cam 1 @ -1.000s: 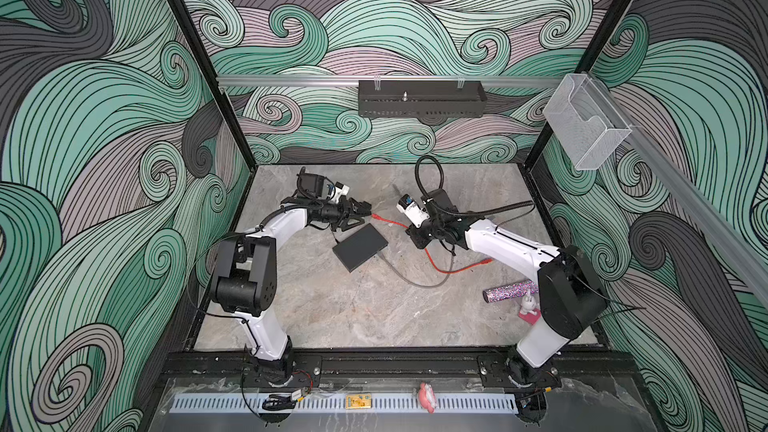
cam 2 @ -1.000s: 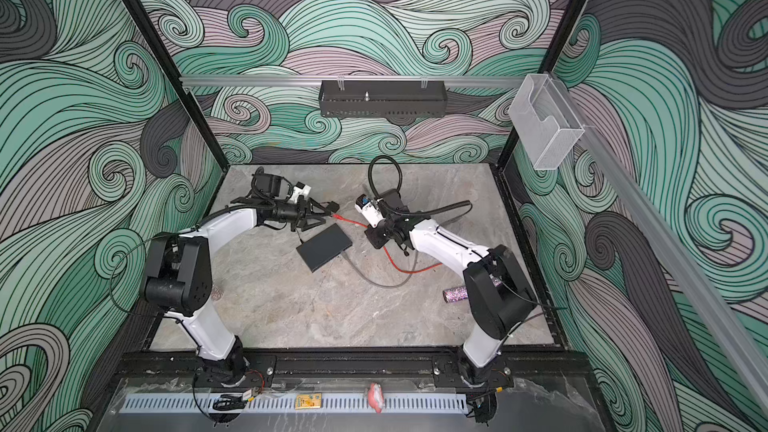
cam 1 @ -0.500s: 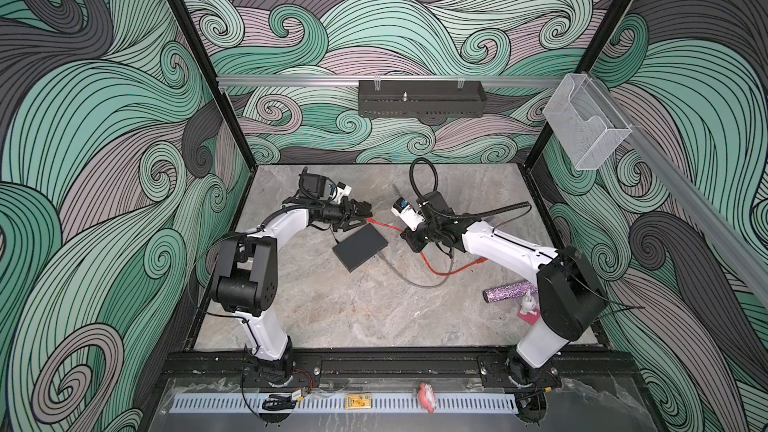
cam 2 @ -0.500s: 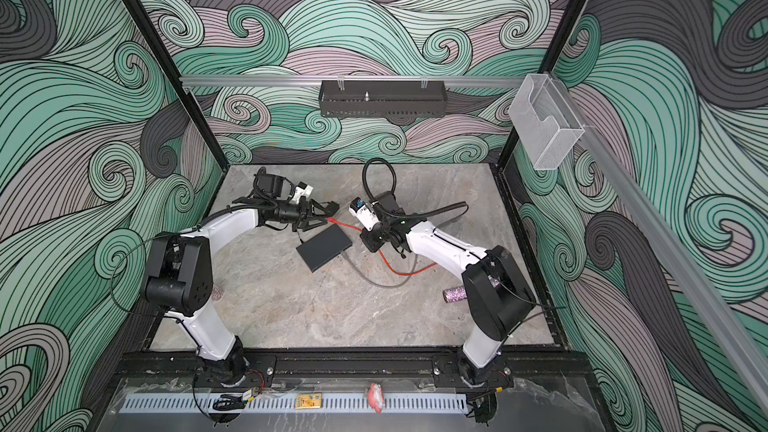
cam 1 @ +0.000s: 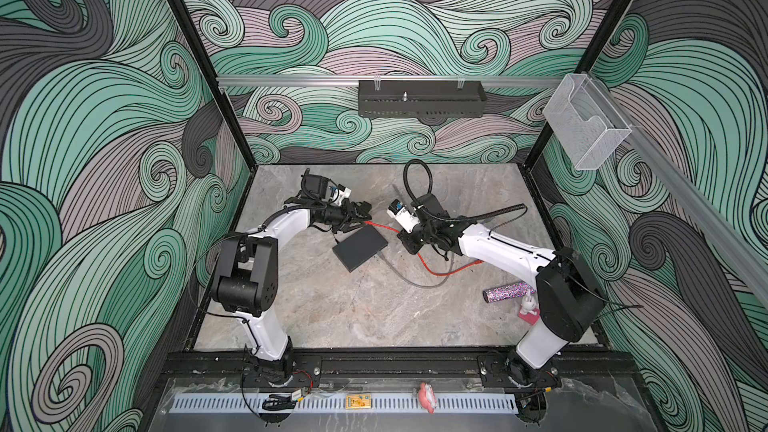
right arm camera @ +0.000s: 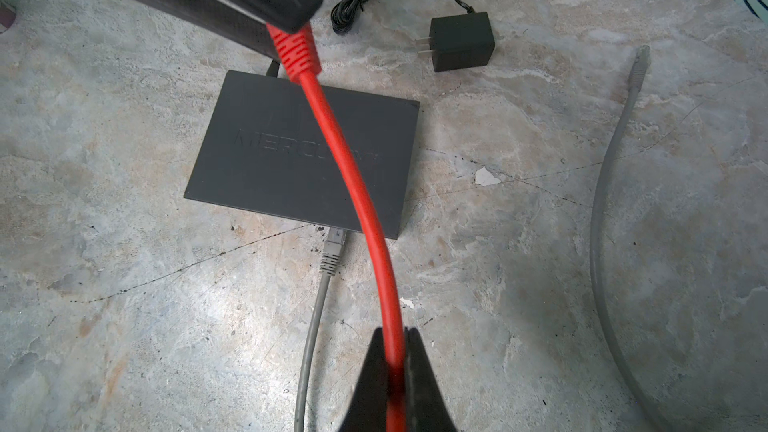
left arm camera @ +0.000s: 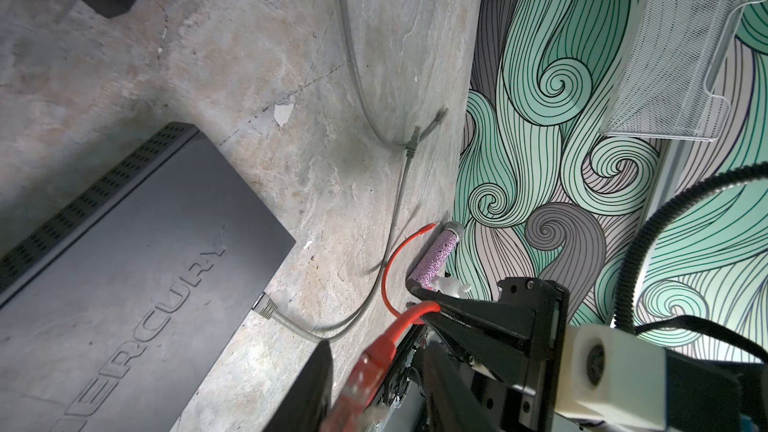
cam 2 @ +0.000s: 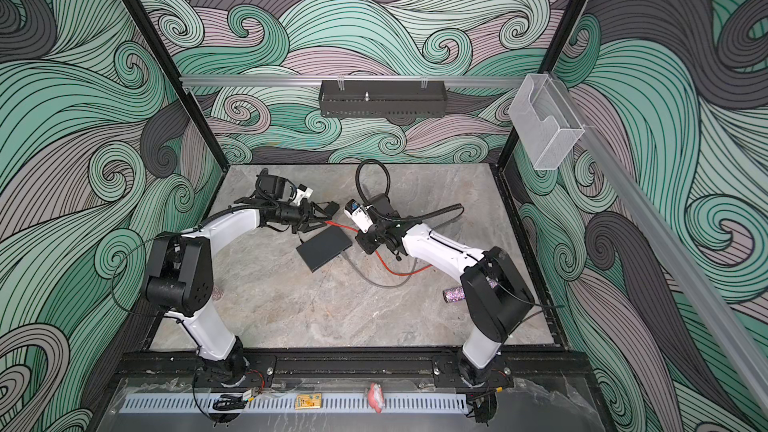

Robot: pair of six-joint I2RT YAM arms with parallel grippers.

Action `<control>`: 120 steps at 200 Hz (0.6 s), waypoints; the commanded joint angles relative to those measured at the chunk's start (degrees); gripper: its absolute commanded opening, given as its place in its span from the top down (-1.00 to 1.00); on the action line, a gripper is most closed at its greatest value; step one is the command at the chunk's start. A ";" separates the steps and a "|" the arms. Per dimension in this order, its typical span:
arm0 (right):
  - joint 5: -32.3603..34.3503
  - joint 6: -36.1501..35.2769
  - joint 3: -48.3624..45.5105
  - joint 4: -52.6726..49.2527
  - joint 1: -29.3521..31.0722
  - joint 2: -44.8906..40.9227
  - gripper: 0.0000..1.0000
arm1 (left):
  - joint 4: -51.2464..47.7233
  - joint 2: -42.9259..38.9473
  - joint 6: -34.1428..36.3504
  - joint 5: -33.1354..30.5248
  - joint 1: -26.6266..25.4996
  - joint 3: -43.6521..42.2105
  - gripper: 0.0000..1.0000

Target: Insert the plug into the switch port

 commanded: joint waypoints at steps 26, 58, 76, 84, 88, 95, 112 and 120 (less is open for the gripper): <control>-5.34 0.92 2.78 -3.10 -1.41 0.28 0.89 | -2.79 0.48 4.91 4.03 0.95 1.74 0.17; -7.55 0.68 3.04 -4.02 -1.73 0.45 0.89 | -1.49 0.17 4.53 4.89 1.01 1.46 0.19; -8.84 0.81 3.40 -4.63 -1.87 1.30 0.89 | 0.15 -0.37 3.96 5.51 1.02 0.83 0.20; -9.25 0.91 3.64 -4.91 -1.93 1.73 0.88 | 0.75 -0.86 4.00 5.50 0.99 0.58 0.20; -9.47 0.93 3.74 -4.93 -1.89 1.86 0.89 | 0.91 -1.01 4.10 5.47 0.97 0.47 0.20; -9.86 1.01 3.96 -4.93 -1.95 2.19 0.89 | 0.94 -1.11 4.41 5.46 1.03 0.41 0.21; -11.04 1.32 4.09 -4.93 -2.13 2.30 0.89 | -0.09 -0.71 5.72 5.12 1.25 0.45 0.22; -11.70 1.53 4.10 -4.93 -2.29 2.26 0.89 | -0.15 -0.49 6.04 5.13 1.46 0.25 0.28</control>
